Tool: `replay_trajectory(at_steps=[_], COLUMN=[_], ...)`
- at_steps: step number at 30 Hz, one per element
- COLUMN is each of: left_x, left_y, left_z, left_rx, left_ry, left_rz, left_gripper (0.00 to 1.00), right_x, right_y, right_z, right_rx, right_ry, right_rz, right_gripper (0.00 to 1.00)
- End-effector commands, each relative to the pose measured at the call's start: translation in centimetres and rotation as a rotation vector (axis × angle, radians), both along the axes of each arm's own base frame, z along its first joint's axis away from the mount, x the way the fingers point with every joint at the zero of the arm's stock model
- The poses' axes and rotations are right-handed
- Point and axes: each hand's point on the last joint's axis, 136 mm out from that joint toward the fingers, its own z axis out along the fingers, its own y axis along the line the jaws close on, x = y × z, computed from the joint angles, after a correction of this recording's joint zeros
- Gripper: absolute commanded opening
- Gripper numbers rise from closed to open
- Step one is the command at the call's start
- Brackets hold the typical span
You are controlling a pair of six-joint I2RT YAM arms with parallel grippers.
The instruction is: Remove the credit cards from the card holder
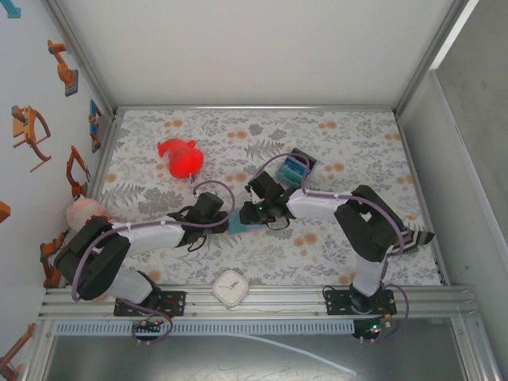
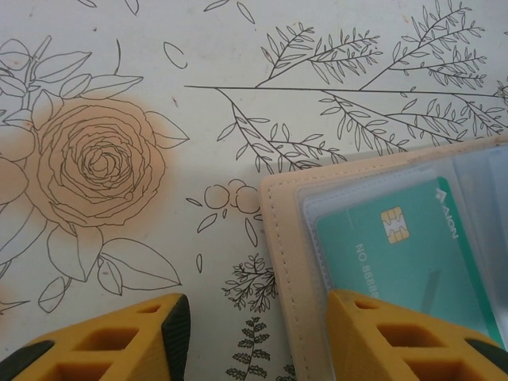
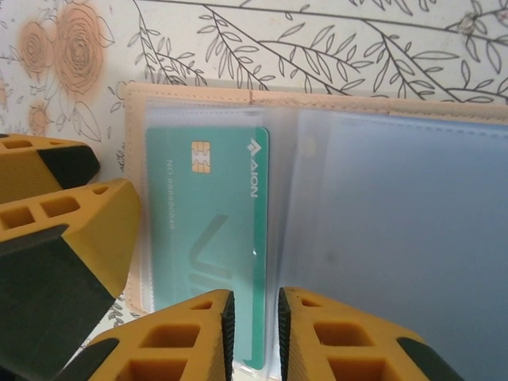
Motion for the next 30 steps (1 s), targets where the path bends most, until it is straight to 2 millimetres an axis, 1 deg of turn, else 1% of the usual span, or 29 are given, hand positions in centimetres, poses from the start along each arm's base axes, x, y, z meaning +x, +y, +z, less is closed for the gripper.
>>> replay_trajectory(at_steps=[1,7,12,19,25,30], left_x=[0.0,-0.1,-0.2,-0.2,-0.3,-0.4], left_y=[0.1,0.1,0.4,0.1,0.2,0.3], left_z=[-0.3,-0.8,-0.8,-0.7,-0.8,-0.8], left_rx=[0.046,0.084,0.112,0.114,0.119,0.125], left_ry=[0.012,0.026,0.024,0.022,0.027,0.025], left_rz=[-0.014,-0.027,-0.028,-0.037,-0.04,-0.038], left_gripper=[0.49,0.49,0.48,0.47,0.45,0.45], right_x=[0.5,0.5,0.4,0.1,0.0,0.3], right_y=[0.8,1.1,1.1,1.3,1.8,1.5], right_z=[0.4,-0.1,-0.6,-1.1,-0.4,0.6], right_rx=[0.016,0.016,0.013,0.02,0.085,0.129], right_ry=[-0.003,0.011,0.022,0.046,0.058,0.048], right_rz=[0.019,0.022,0.022,0.025,0.019,0.002], right_gripper=[0.23,0.23,0.23,0.23,0.22,0.22])
